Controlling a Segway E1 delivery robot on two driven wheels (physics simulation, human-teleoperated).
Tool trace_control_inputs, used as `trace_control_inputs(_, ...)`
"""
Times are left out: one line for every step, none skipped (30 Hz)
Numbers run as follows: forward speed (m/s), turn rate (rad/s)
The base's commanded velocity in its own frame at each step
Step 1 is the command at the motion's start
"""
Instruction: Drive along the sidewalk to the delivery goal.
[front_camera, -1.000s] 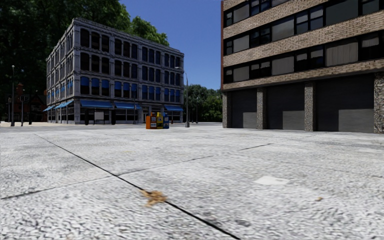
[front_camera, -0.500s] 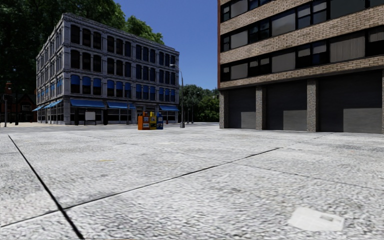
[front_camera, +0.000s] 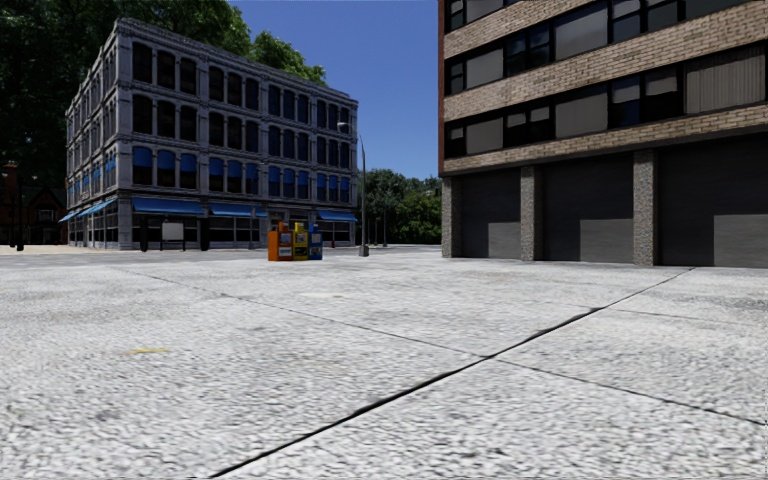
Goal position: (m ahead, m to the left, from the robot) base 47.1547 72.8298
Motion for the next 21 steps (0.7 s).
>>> trace_control_inputs(2.0,0.0)
trace_control_inputs(2.0,0.0)
trace_control_inputs(2.0,0.0)
trace_control_inputs(2.0,0.0)
trace_control_inputs(2.0,0.0)
trace_control_inputs(2.0,0.0)
trace_control_inputs(2.0,0.0)
trace_control_inputs(2.0,0.0)
trace_control_inputs(2.0,0.0)
trace_control_inputs(2.0,0.0)
trace_control_inputs(2.0,0.0)
trace_control_inputs(2.0,0.0)
trace_control_inputs(2.0,0.0)
trace_control_inputs(2.0,0.0)
trace_control_inputs(2.0,0.0)
trace_control_inputs(2.0,0.0)
trace_control_inputs(2.0,0.0)
trace_control_inputs(2.0,0.0)
trace_control_inputs(2.0,0.0)
trace_control_inputs(2.0,0.0)
trace_control_inputs(2.0,0.0)
